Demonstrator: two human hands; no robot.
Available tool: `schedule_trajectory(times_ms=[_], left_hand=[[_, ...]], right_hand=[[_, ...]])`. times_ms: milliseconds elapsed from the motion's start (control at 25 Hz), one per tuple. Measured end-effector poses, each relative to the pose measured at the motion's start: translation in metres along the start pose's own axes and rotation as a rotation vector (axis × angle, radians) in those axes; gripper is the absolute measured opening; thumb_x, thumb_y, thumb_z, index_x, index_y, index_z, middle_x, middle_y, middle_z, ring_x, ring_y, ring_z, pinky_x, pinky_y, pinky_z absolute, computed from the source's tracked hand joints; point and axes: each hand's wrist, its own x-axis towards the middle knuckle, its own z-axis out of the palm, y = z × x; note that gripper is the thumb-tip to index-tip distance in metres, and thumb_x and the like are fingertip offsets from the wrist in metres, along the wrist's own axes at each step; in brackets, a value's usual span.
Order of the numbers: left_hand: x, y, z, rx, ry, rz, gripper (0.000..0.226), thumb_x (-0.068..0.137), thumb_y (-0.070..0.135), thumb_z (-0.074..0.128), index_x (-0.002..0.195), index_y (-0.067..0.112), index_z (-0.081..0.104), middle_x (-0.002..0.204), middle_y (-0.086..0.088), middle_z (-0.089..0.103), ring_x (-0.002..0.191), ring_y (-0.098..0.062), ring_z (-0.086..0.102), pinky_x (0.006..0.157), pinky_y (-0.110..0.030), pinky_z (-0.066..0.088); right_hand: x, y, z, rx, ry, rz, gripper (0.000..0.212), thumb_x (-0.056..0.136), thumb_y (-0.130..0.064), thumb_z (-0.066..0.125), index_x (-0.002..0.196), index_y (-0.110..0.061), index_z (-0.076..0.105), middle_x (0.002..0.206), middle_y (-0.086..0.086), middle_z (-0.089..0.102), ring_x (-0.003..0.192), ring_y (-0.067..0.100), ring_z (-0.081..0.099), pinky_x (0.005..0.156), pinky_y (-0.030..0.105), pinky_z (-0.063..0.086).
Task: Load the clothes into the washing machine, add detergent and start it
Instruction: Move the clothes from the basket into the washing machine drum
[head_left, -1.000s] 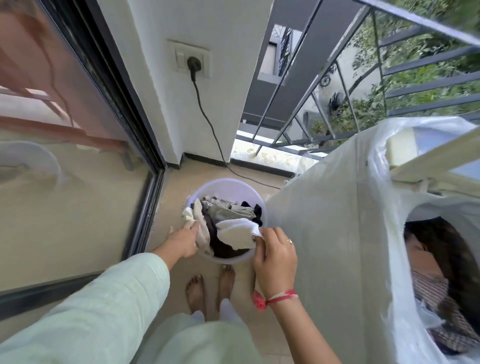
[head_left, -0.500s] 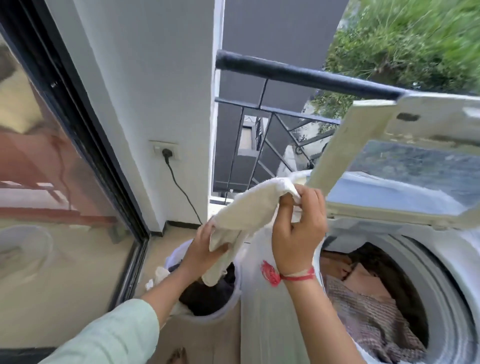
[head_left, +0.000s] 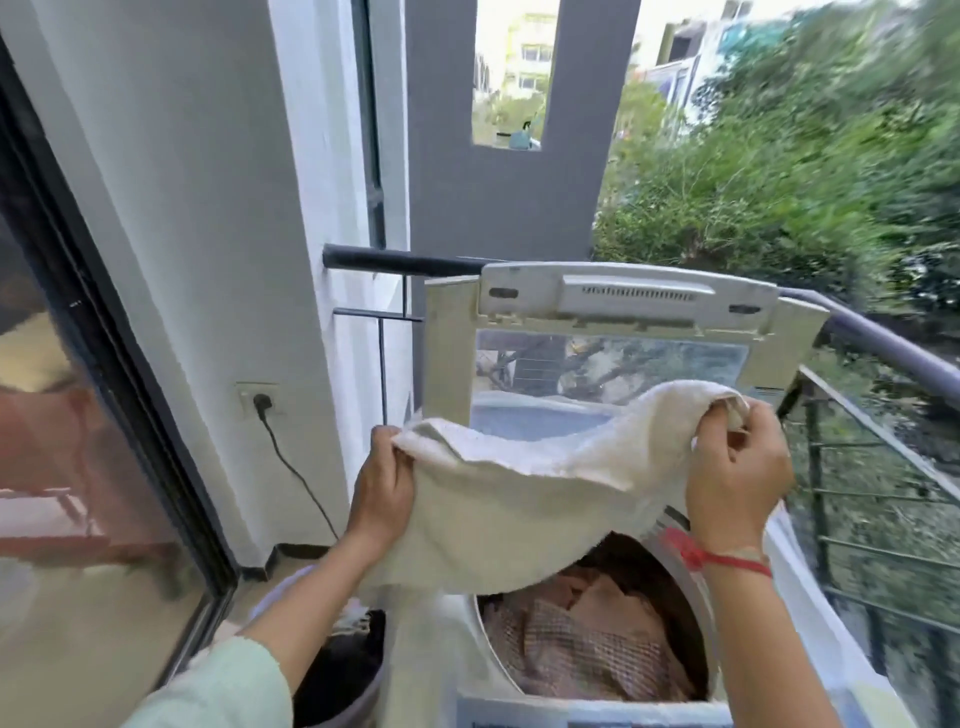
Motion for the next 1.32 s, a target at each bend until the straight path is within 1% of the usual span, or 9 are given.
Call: schedule_trajectory(times_ms=[240,440,520,680,800,920,1040,1120,1320], left_hand=[[0.021,0.102,0.028,0.054,-0.058,0.235,0.024,0.089,0.049,0.025,0.094,0.026,0.027,0.071,0.009,0.046,0.06,-0.031,0.054,0.052,-0.035,0.038],[0.025,0.155,0.055,0.133,-0.31,0.566,0.025,0.087,0.05,0.033,0.098,0.028,0.032,0.067,0.009,0.051,0.056,-0.023,0.054,0.049,-0.032,0.039],[0.024,0.163,0.064,0.204,-0.344,0.764,0.022,0.087,0.044,0.042,0.096,0.025,0.037,0.071,0.001,0.058,0.058,-0.024,0.057,0.048,-0.03,0.042],[0.035,0.154,0.047,0.441,-0.342,0.839,0.033,0.073,0.052,0.057,0.09,0.026,0.047,0.072,0.003,0.061,0.064,-0.02,0.06,0.053,-0.023,0.038],[0.034,0.14,0.032,0.804,-0.573,0.644,0.053,0.06,0.058,0.071,0.098,0.025,0.055,0.089,0.006,0.062,0.082,-0.016,0.058,0.063,-0.026,0.038],[0.035,0.133,0.034,1.012,-1.051,0.187,0.063,0.064,0.05,0.077,0.119,0.028,0.054,0.109,0.003,0.062,0.1,-0.019,0.058,0.079,-0.029,0.048],[0.019,0.123,0.034,0.401,-1.546,-0.418,0.037,0.074,0.032,0.076,0.108,0.034,0.061,0.082,0.014,0.064,0.067,-0.008,0.059,0.059,-0.018,0.048],[-0.003,0.115,0.037,0.05,-1.629,-0.493,0.016,0.074,0.027,0.073,0.086,0.036,0.065,0.065,0.014,0.055,0.052,-0.004,0.046,0.05,-0.014,0.037],[-0.05,0.094,0.08,-0.22,-1.611,-0.605,0.033,0.084,0.055,0.052,0.103,0.029,0.062,0.082,0.004,0.055,0.069,-0.007,0.054,0.067,-0.019,0.041]], right_hand=[[0.048,0.048,-0.045,-0.131,-0.153,0.179,0.018,0.091,-0.018,0.053,0.106,-0.008,0.057,0.1,0.011,0.063,0.091,0.025,0.059,0.074,0.026,0.036],[0.014,0.033,-0.028,0.052,-1.072,0.121,0.098,0.068,-0.036,0.08,0.144,-0.034,0.019,0.136,-0.02,0.029,0.127,0.001,0.029,0.106,0.028,0.031],[-0.001,0.039,-0.014,0.037,-1.097,0.021,0.081,0.072,-0.02,0.076,0.137,-0.035,0.031,0.126,-0.019,0.046,0.118,0.002,0.044,0.093,0.016,0.041],[0.014,0.061,-0.014,-0.085,-0.985,0.013,0.041,0.065,-0.01,0.076,0.101,-0.023,0.059,0.093,-0.006,0.065,0.088,0.014,0.06,0.076,0.028,0.05],[0.035,0.065,-0.024,-0.06,-1.1,0.011,0.031,0.068,-0.011,0.078,0.091,-0.022,0.062,0.086,-0.008,0.061,0.081,0.008,0.057,0.069,0.017,0.045],[0.044,0.058,-0.032,-0.075,-1.173,-0.108,0.024,0.083,-0.007,0.063,0.081,-0.031,0.061,0.083,-0.009,0.061,0.079,0.005,0.056,0.07,0.019,0.043],[0.058,0.055,-0.049,0.096,-0.938,-0.079,0.031,0.089,0.003,0.051,0.084,-0.025,0.064,0.083,-0.005,0.065,0.079,0.002,0.057,0.072,0.017,0.042],[0.066,0.051,-0.065,0.252,-0.777,-0.036,0.022,0.092,0.0,0.049,0.086,-0.016,0.064,0.079,0.002,0.061,0.075,0.009,0.054,0.067,0.023,0.039],[0.069,0.042,-0.083,0.342,-0.655,-0.008,0.014,0.086,-0.01,0.063,0.076,0.0,0.065,0.067,0.013,0.059,0.064,0.01,0.052,0.059,0.023,0.042]])
